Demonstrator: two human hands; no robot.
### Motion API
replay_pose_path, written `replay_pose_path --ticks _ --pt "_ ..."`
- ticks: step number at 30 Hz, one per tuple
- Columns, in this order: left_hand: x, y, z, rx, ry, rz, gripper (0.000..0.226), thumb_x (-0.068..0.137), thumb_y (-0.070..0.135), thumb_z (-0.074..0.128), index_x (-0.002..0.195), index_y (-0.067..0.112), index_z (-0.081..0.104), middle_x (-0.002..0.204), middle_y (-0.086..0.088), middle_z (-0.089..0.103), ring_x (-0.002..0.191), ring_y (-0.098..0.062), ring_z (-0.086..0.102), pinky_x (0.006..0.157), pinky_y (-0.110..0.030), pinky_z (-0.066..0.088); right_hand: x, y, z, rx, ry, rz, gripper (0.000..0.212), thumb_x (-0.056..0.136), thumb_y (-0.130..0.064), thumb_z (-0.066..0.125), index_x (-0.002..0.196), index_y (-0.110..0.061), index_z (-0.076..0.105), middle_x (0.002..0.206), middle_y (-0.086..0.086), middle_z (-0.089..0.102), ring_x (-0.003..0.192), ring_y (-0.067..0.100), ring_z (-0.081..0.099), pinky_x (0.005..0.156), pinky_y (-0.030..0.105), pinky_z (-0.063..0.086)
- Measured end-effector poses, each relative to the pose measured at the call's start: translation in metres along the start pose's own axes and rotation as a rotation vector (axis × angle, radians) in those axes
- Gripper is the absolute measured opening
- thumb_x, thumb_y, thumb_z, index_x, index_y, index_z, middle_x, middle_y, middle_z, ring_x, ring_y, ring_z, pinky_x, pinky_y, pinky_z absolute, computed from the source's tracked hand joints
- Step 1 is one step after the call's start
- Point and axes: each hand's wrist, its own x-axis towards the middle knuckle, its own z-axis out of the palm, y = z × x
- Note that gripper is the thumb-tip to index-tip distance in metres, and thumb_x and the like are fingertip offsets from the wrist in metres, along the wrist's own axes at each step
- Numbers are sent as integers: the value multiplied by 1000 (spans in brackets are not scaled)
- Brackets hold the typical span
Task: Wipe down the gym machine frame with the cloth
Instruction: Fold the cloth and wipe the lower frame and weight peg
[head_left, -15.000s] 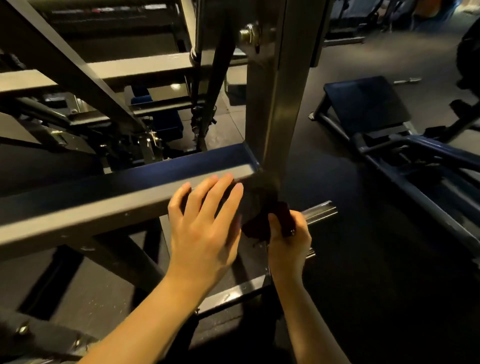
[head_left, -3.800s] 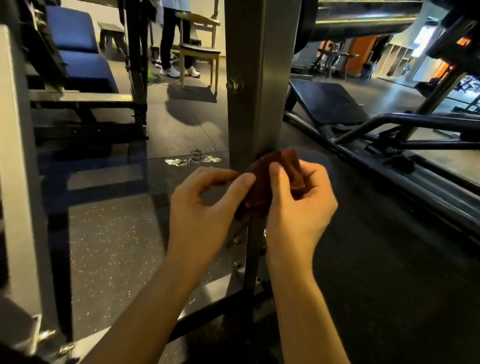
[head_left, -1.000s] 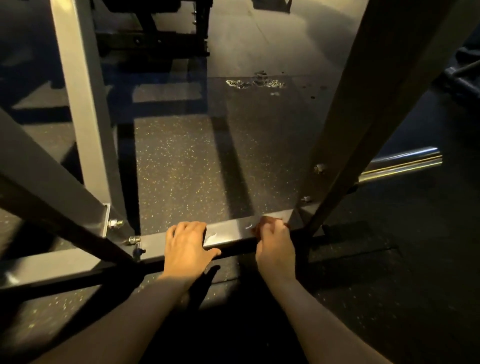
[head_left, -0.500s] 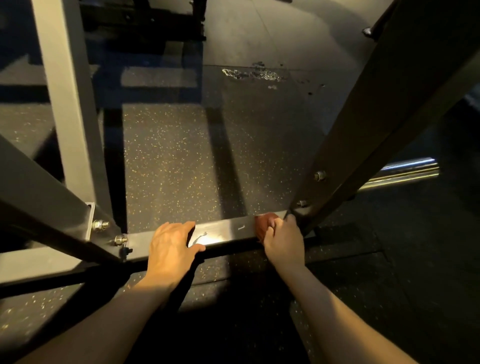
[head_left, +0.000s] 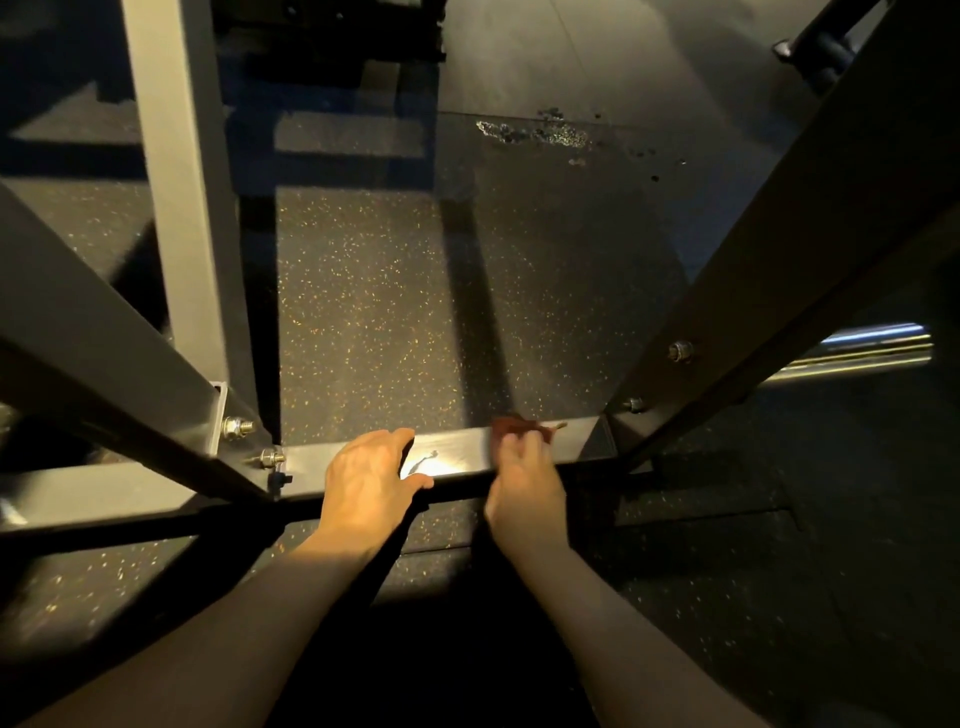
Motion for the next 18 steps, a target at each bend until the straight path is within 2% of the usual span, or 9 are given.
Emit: replay_pose_path --ticks 3,5,7,9,12,14,16,18 --pt "-1 2 -1 -5 24 -1 60 80 45 83 131 20 65 120 -2 71 112 -24 64 95 -37 50 -4 -22 13 40 -12 -206 34 72 5 61 104 -7 59 97 7 49 81 25 50 65 31 42" --pt "-1 1 -1 -14 18 6 62 80 44 84 132 19 65 121 -3 71 113 -25 64 95 -38 49 0 -8 1 -103 -45 -277 40 74 1 61 113 -8 58 103 8 51 88 25 52 71 31 43" --pt "-1 0 -1 -13 18 13 58 80 44 83 129 17 66 116 -3 72 109 -24 64 91 -38 51 8 25 -20 -254 -53 -155 45 87 -8 59 132 -10 51 121 9 51 105 25 53 87 33 48" --pt "-1 0 0 -11 18 11 57 81 44 83 128 17 66 114 -3 72 108 -24 64 90 -38 51 17 57 -38 -319 -72 60 46 94 -20 62 138 -14 49 134 9 49 114 22 53 98 34 49" --pt "0 -1 3 -4 21 16 53 81 44 83 124 18 67 110 -2 72 104 -24 64 88 -39 52 17 48 -36 -219 -65 249 52 93 -25 66 140 -13 51 140 10 46 115 20 53 100 33 50" --pt "0 -1 5 -12 32 21 52 80 43 84 123 18 67 109 -2 72 104 -24 64 88 -39 52 13 14 -15 -164 -68 169 49 92 -16 62 139 -9 50 135 11 46 113 22 50 97 31 49" --pt "0 -2 5 -18 44 15 55 80 42 84 126 19 67 112 -2 72 106 -24 64 89 -39 51 7 -15 -1 -66 -65 -25 50 87 -6 60 136 -6 48 130 10 47 114 25 47 97 34 48" --pt "-1 -3 5 -23 45 13 57 79 42 84 129 19 66 115 -2 72 109 -25 64 91 -39 51 5 -14 -4 -36 -101 -188 45 84 -1 60 128 -9 52 122 7 48 108 23 48 95 36 50"
